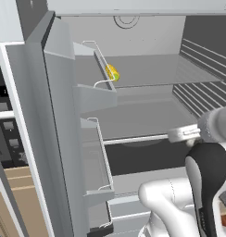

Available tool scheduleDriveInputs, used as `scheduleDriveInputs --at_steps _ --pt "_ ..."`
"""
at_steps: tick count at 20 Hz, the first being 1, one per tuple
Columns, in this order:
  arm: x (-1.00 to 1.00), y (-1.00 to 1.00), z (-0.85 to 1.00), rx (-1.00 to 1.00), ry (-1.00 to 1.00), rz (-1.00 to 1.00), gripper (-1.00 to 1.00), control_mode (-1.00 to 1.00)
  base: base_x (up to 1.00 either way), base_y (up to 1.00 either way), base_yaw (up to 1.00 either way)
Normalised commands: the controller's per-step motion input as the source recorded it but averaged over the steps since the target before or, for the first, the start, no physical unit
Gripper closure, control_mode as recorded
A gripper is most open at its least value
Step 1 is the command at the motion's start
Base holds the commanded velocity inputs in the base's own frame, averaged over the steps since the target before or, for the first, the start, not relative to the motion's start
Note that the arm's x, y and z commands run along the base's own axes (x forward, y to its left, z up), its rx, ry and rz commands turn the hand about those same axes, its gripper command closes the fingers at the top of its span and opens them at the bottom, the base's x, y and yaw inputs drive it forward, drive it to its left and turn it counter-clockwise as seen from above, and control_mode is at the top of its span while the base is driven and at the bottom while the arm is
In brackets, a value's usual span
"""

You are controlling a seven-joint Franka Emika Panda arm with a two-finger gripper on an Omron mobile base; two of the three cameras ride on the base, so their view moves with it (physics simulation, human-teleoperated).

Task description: Gather the corn and mushroom from the fridge and place them on a tray on the dining counter. Then gather the chicken drumstick and fish from the fridge and place them on the other tray.

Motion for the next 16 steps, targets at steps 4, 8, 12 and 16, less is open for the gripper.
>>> scheduleDriveInputs --at_steps 4,8,12,16 --pt "0.10 0.00 -0.14 0.00 -0.03 0.00 1.00 1.00 0.00 0.00 0.00" --pt "0.00 0.00 0.00 0.00 0.00 0.00 1.00 1.00 -0.19 0.00 -0.02" --pt "0.00 0.00 0.00 0.00 0.00 0.00 1.00 1.00 -0.47 0.00 -0.04" --pt "0.00 0.00 0.00 0.00 0.00 0.00 1.00 1.00 -0.56 0.00 -0.01"
